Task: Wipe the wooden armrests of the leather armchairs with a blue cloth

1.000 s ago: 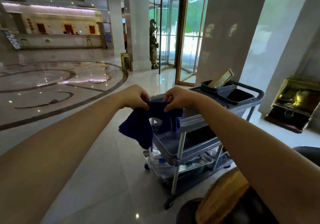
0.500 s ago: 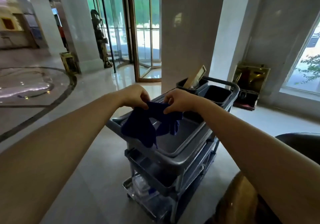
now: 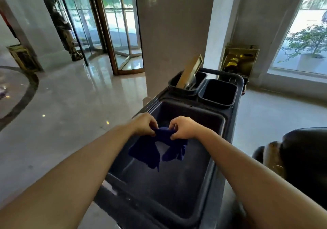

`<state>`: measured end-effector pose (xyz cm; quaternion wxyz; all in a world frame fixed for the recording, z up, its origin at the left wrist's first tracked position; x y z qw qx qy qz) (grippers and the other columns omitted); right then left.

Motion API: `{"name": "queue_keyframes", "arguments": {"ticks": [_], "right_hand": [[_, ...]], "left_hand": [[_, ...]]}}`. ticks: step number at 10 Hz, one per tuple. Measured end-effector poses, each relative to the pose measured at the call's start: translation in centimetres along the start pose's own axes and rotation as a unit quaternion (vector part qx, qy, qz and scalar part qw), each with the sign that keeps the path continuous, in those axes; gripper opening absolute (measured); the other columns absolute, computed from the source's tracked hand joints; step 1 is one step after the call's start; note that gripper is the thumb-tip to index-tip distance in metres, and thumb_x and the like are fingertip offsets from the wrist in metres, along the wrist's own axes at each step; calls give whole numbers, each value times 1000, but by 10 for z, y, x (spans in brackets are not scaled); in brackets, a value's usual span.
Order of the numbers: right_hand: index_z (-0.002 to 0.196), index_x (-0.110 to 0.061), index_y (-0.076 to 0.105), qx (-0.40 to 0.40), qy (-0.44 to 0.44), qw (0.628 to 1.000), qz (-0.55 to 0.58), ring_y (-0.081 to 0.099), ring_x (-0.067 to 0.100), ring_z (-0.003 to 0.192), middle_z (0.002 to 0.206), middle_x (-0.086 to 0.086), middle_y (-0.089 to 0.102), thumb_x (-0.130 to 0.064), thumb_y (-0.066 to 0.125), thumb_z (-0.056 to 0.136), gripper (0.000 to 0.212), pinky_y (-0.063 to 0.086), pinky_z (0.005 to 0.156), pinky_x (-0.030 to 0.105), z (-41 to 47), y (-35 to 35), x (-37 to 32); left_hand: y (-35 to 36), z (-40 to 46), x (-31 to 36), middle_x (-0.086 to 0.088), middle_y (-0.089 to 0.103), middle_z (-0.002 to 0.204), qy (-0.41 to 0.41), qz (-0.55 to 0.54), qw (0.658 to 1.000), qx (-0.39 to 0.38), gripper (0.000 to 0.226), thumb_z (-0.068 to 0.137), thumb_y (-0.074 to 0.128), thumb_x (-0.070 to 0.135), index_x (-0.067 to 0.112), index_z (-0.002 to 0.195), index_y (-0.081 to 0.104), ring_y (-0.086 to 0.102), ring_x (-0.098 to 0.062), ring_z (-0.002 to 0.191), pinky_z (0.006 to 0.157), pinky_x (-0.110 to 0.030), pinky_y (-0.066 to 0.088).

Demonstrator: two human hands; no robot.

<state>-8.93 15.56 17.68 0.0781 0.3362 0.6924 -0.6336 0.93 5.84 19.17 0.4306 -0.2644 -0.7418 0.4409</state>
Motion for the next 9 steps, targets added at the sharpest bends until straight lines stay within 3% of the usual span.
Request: {"name": "queue_keyframes", "arguments": {"ticks": [1, 4, 6, 7, 9], "right_hand": [[95, -19, 63, -1, 57, 998, 37, 60, 19, 90, 93, -2, 60, -18, 73, 73, 25, 51, 78, 32, 23, 21, 36], [92, -21, 63, -6, 216, 970, 108, 60, 18, 87, 93, -1, 62, -16, 73, 71, 24, 49, 74, 29, 44, 94, 122], [74, -32, 55, 24, 301, 942, 144, 59, 14, 78, 84, -5, 61, -17, 73, 69, 24, 48, 70, 27, 44, 129, 145], [77, -31, 56, 35, 330, 932, 147, 60, 16, 80, 85, -5, 61, -17, 73, 70, 23, 52, 73, 30, 41, 144, 150], [86, -24, 61, 35, 359, 922, 141, 59, 16, 82, 87, -3, 62, -15, 70, 70, 20, 52, 74, 29, 37, 137, 156]], "left_hand": [[23, 40, -13, -2, 68, 84, 13, -8, 999, -35, 18, 73, 67, 11, 16, 90, 72, 62, -13, 80, 77, -27, 50], [113, 121, -43, -6, 72, 97, 66, -15, 983, -171, 20, 72, 67, 13, 15, 92, 72, 59, -10, 80, 73, -23, 45], [154, 149, -65, -4, 72, 99, 75, -49, 969, -232, 19, 72, 71, 15, 16, 91, 71, 62, -11, 86, 77, -23, 48], [169, 154, -71, -3, 71, 99, 76, -59, 963, -253, 21, 72, 71, 15, 18, 93, 70, 61, -11, 85, 76, -24, 49], [163, 160, -66, -4, 66, 109, 73, -85, 950, -291, 33, 73, 72, 15, 17, 104, 63, 61, -15, 97, 89, -29, 52]]}}
Point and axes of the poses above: each hand's wrist, its own z-axis towards the middle knuckle, its own y-axis out of the palm, x = y × z, the point moved 6 cm from there along z, towards the middle knuckle
